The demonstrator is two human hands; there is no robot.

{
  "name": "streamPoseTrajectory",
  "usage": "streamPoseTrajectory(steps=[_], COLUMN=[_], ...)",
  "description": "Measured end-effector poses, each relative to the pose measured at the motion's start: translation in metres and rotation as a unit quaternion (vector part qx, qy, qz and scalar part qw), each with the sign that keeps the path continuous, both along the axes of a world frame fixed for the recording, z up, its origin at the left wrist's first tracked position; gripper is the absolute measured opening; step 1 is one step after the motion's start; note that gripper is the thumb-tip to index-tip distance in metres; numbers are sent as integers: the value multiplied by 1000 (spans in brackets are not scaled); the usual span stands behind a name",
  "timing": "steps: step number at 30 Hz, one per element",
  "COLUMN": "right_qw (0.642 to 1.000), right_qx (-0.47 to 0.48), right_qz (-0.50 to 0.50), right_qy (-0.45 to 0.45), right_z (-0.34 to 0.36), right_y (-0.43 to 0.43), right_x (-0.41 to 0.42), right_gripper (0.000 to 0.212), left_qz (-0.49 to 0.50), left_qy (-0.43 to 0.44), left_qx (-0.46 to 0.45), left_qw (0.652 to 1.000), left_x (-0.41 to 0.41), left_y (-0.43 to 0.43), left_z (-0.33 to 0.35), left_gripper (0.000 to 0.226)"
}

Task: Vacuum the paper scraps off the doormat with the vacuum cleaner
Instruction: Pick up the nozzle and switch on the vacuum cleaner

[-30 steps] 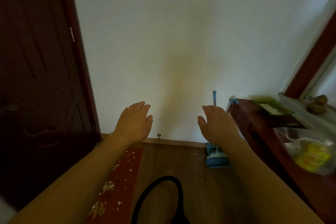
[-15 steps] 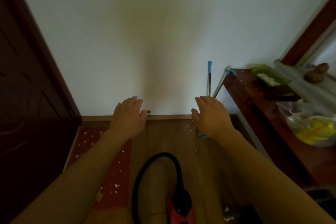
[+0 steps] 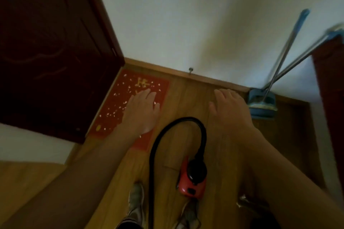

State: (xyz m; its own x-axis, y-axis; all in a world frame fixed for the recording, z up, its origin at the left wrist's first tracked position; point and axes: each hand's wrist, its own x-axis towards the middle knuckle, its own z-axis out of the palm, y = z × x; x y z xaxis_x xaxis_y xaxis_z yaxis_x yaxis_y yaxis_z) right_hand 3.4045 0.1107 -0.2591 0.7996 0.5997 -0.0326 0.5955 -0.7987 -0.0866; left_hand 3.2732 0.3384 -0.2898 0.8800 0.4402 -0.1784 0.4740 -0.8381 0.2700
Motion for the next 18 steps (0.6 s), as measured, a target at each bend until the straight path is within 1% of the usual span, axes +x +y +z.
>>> streamPoseTrajectory(steps=[4, 7, 12, 16, 18], right_qw=[999, 996, 989, 982, 977], right_qx=[-14, -21, -61, -94, -110], right_qz=[28, 36, 57, 82, 94], right_qy=[37, 76, 119, 144, 157], right_z=[-77, -141, -251, -342, -387], right_y=[12, 21, 38, 52, 57], right_x=[1, -4, -12, -23, -31], right_gripper=[38, 43, 33, 39, 38], left_qz=[18, 33, 52, 56, 56], left_qy=[51, 92, 132, 153, 166], left_qx=[-5, -17, -47, -71, -84], left_qw=[999, 995, 989, 984, 981], left_x=[-14, -23, -43, -66, -78], left_y=[10, 18, 25, 30, 30], left_z=[-80, -150, -266, -367, -417], left_gripper=[57, 57, 56, 56, 53])
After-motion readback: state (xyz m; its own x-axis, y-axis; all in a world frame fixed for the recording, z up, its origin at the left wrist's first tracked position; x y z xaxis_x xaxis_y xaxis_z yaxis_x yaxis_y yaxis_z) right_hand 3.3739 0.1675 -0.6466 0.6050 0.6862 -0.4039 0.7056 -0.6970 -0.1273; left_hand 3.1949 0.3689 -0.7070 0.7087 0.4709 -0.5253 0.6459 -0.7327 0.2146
